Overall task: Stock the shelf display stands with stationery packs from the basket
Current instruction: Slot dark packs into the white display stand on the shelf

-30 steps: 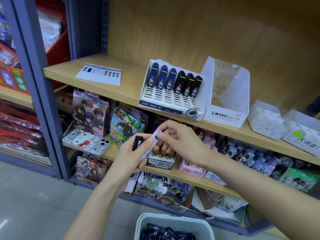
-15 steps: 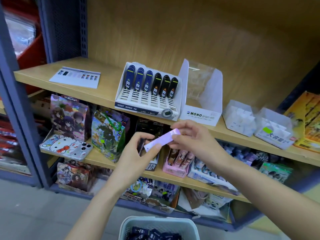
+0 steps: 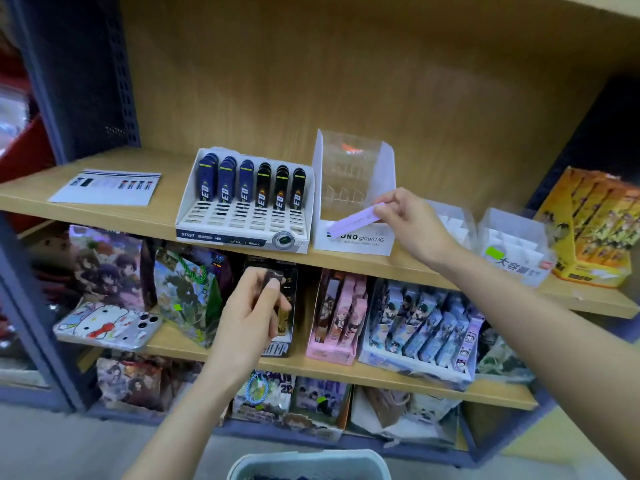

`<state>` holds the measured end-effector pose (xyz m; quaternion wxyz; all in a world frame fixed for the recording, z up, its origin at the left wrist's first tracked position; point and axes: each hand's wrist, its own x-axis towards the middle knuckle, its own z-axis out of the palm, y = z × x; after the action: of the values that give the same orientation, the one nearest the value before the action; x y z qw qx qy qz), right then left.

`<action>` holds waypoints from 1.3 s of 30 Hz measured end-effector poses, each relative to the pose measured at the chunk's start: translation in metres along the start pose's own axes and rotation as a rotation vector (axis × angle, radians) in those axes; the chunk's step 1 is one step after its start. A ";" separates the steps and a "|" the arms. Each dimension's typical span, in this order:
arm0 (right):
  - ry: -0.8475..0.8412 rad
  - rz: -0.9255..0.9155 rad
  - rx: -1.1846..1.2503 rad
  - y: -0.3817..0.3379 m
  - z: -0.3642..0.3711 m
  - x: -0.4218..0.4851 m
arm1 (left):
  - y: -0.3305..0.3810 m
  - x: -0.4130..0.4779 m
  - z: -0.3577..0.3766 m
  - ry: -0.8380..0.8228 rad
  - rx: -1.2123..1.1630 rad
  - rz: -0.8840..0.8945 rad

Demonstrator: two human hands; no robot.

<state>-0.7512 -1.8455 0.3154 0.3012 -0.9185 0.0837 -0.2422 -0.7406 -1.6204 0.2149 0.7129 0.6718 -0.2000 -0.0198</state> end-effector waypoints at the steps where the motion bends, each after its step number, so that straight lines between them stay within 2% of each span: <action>1: -0.024 -0.018 -0.024 0.000 0.001 -0.001 | 0.005 0.001 0.002 -0.006 0.006 0.020; 10: 0.040 -0.103 0.039 0.007 -0.005 -0.021 | 0.033 0.024 0.008 0.018 0.055 0.103; 13: 0.144 -0.116 0.225 -0.003 -0.017 -0.014 | 0.039 0.035 0.008 0.056 0.031 0.029; 16: 0.289 -0.162 0.283 -0.020 -0.033 0.007 | 0.047 0.046 0.006 0.057 0.091 0.049; 20: 0.339 -0.228 0.153 -0.031 -0.040 0.044 | 0.059 0.055 0.001 0.041 0.183 0.160; 24: 0.281 -0.288 -0.217 -0.027 -0.047 0.080 | 0.061 0.062 -0.004 0.045 0.208 0.199; 26: 0.238 -0.278 -0.327 -0.026 -0.051 0.092 | 0.060 0.065 -0.005 0.044 0.207 0.196; 33: 0.315 -0.253 -0.318 -0.019 -0.062 0.104 | 0.056 0.075 -0.003 0.033 0.181 0.183; 36: 0.172 -0.212 -0.440 -0.007 -0.058 0.106 | 0.057 0.076 0.000 0.013 0.189 0.176; 39: 0.056 -0.165 -0.443 -0.002 -0.054 0.110 | 0.058 0.075 0.003 0.001 0.208 0.175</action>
<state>-0.6818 -1.9048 0.3976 0.0692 -0.9588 0.0679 -0.2669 -0.6861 -1.6400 0.2901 0.6384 0.7221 -0.2586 0.0639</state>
